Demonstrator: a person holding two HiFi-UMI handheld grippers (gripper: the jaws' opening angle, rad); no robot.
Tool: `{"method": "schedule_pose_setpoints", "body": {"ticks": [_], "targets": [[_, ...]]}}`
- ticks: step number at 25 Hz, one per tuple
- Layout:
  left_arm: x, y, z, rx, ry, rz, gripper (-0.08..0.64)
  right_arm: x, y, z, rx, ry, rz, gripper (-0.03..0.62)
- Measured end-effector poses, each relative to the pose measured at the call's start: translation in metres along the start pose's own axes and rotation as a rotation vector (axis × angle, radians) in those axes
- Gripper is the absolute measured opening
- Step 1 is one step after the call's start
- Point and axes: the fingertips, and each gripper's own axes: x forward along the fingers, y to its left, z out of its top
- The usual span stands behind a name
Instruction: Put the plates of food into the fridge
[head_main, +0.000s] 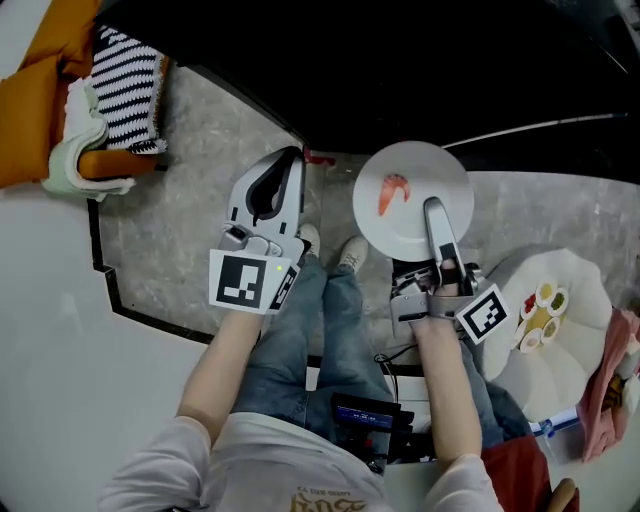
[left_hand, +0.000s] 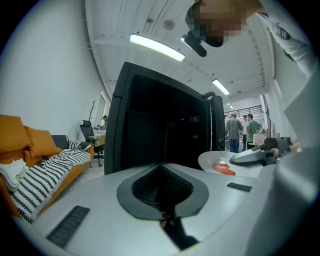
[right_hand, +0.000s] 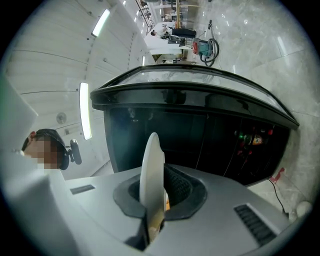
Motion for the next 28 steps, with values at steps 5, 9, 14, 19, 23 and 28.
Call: {"method": "schedule_pose_setpoints", "body": {"ticks": [5, 9, 14, 19, 23, 28], "targets": [[0.003, 0.005, -0.014, -0.007, -0.01, -0.003, 0.005, 0.013, -0.013, -0.006, 0.035, -0.008, 0.019, 0.017], [0.005, -0.002, -0.021, -0.006, -0.014, -0.009, 0.005, 0.015, -0.016, -0.007, 0.047, -0.016, 0.038, 0.015], [0.009, -0.011, -0.02, 0.0, -0.035, -0.023, 0.005, 0.015, -0.018, -0.007, 0.043, -0.008, 0.042, 0.017], [0.007, -0.017, -0.027, -0.011, -0.042, -0.045, 0.005, 0.013, -0.03, -0.009, 0.069, -0.016, 0.013, 0.016], [0.009, -0.02, -0.037, -0.006, -0.028, -0.062, 0.005, 0.02, -0.039, -0.009, 0.076, -0.021, -0.002, 0.016], [0.013, -0.014, -0.043, -0.019, -0.012, -0.06, 0.005, 0.035, -0.044, -0.011, 0.08, -0.027, -0.011, 0.017]]}}
